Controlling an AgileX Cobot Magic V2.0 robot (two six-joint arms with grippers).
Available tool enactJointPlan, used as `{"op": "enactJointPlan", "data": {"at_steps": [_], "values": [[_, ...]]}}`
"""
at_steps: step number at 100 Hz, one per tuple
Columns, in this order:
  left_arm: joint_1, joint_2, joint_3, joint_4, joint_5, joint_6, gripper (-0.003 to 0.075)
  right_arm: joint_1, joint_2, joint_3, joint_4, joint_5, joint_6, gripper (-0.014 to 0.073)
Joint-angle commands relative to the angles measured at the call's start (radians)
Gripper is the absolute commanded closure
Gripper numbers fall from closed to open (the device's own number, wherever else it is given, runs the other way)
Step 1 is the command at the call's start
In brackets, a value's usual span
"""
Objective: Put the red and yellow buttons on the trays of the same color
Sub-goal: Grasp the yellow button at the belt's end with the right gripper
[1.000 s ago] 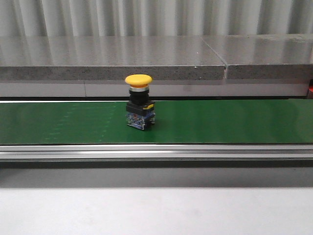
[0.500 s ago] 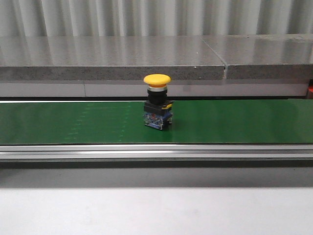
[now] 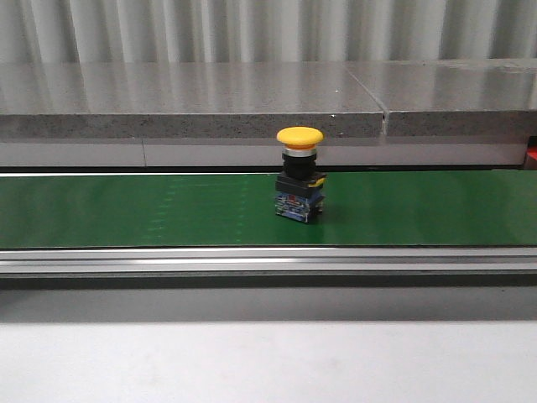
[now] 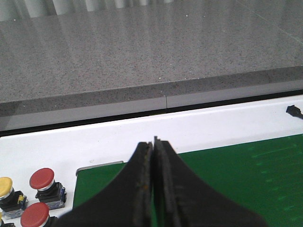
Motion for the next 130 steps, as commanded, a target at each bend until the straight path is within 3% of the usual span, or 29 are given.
{"op": "enactJointPlan", "data": {"at_steps": [1,23,69,92,130], "values": [[-0.008,0.003,-0.028,-0.010,-0.073,-0.002,0.0740,0.027,-0.116,0.067,0.010,-0.068,-0.028,-0.0020],[-0.008,0.003,-0.028,-0.010,-0.073,-0.002,0.0740,0.147,-0.239,0.274,0.010,-0.102,-0.061,-0.0019],[-0.008,0.003,-0.028,-0.010,-0.073,-0.002,0.0740,0.456,-0.265,0.389,0.010,0.015,-0.108,-0.0019],[-0.008,0.003,-0.028,-0.010,-0.073,-0.002,0.0740,0.537,-0.261,0.389,0.010,0.049,-0.160,-0.0019],[-0.008,0.003,-0.028,-0.010,-0.073,-0.002,0.0740,0.601,-0.261,0.389,0.011,-0.059,-0.164,-0.0019]]}}
